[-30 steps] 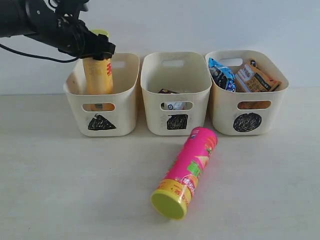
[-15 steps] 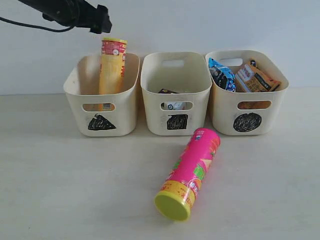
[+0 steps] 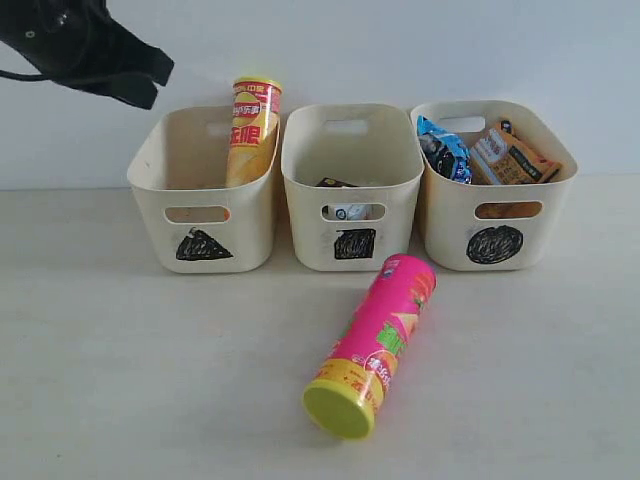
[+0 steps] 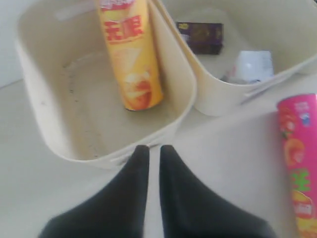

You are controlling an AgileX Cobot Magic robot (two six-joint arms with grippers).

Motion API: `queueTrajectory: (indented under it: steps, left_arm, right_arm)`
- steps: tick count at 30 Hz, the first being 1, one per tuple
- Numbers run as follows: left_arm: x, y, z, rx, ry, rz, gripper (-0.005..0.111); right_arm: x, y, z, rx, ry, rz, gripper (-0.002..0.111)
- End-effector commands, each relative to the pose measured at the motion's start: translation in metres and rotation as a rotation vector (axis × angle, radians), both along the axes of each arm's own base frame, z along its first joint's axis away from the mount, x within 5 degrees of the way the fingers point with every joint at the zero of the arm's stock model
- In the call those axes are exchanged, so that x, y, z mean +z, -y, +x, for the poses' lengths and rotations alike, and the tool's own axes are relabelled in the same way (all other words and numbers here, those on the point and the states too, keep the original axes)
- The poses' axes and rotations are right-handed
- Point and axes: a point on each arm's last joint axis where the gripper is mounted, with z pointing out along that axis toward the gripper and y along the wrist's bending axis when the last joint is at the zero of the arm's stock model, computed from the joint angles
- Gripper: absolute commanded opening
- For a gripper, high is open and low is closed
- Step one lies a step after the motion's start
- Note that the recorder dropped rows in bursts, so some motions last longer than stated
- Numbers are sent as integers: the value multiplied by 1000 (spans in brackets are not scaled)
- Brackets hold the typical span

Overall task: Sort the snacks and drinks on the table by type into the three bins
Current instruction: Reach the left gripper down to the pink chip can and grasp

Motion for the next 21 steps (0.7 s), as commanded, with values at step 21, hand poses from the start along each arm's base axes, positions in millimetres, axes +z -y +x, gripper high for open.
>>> queueTrajectory:
  steps: [21]
  left_arm:
    - [-89,166,-90,-457,-267,99,18]
  right_arm:
    - [-1,0,0,-2,7,-5,0]
